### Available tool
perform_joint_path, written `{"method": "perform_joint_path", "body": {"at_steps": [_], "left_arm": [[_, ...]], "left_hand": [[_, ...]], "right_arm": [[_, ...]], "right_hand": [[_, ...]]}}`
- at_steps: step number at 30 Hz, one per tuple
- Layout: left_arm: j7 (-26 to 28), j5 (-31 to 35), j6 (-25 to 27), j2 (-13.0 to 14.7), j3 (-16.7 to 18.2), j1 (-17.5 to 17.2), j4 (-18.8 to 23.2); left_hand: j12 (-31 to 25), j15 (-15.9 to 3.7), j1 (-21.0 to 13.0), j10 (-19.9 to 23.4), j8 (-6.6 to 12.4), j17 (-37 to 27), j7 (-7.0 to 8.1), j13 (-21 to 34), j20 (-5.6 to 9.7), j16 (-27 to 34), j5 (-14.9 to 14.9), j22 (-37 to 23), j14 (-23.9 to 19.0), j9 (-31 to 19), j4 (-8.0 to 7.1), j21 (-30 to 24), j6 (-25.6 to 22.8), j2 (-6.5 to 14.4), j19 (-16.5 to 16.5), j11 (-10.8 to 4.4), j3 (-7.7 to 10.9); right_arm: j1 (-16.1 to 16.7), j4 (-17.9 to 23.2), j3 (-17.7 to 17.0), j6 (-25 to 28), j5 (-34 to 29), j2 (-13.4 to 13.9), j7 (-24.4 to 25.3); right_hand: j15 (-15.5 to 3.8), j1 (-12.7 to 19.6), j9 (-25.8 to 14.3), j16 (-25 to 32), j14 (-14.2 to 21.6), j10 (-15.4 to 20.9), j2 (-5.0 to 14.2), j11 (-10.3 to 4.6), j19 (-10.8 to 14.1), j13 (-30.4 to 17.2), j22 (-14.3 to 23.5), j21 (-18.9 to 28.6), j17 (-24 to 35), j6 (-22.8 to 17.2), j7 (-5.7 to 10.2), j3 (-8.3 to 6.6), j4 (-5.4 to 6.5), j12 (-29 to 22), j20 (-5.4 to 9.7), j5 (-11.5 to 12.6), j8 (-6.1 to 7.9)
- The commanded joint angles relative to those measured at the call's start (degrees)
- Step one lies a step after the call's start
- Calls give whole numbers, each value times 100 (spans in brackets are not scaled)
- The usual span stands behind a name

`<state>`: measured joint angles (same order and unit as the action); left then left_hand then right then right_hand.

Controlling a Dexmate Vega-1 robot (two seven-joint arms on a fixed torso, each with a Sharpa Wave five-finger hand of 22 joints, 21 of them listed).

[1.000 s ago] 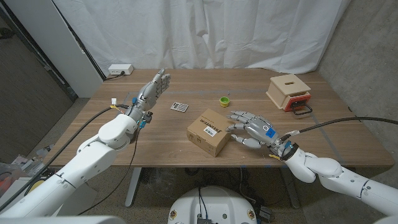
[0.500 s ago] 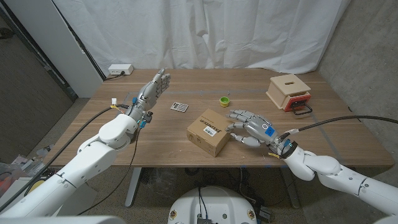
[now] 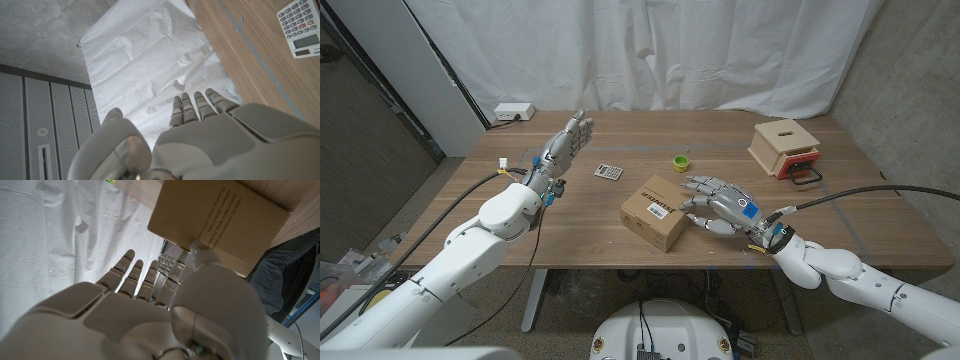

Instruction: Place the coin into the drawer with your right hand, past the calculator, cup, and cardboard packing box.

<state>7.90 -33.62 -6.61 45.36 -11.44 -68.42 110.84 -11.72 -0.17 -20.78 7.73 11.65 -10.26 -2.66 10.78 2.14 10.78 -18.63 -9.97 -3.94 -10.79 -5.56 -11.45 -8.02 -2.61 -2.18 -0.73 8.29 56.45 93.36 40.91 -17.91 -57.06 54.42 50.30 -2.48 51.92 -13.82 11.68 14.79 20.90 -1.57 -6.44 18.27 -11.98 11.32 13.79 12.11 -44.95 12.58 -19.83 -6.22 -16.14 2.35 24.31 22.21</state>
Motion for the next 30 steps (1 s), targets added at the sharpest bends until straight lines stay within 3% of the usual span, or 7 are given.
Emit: {"method": "perform_joint_path", "body": {"at_steps": [1, 30], "left_arm": [[-81, -46, -57, -2, 1, 0, -72], [-227, -122, -159, -13, -34, 47, -224]], "left_hand": [[9, -1, -10, 18, -13, -24, 5, 25, -11, -2, -31, -33, 23, -12, -7, 9, -58, 18, 8, -23, -36], [11, -2, -22, 14, -11, -24, 1, 25, -14, 0, -34, -33, 23, -12, -7, 8, -67, 33, 19, -8, -71]], "right_arm": [[27, 58, 23, 85, 11, -68, 2], [153, 224, -41, 193, 71, -52, 12]], "right_hand": [[-140, -28, -12, 42, 73, 60, 7, -6, 48, -3, 18, 30, 23, -95, -6, 28, 20, -45, 232, -17, -14], [-210, 65, 55, 61, 315, 411, 141, -207, 208, 18, 35, 105, 17, -958, 3, 46, -15, -148, 250, -41, 289]]}}
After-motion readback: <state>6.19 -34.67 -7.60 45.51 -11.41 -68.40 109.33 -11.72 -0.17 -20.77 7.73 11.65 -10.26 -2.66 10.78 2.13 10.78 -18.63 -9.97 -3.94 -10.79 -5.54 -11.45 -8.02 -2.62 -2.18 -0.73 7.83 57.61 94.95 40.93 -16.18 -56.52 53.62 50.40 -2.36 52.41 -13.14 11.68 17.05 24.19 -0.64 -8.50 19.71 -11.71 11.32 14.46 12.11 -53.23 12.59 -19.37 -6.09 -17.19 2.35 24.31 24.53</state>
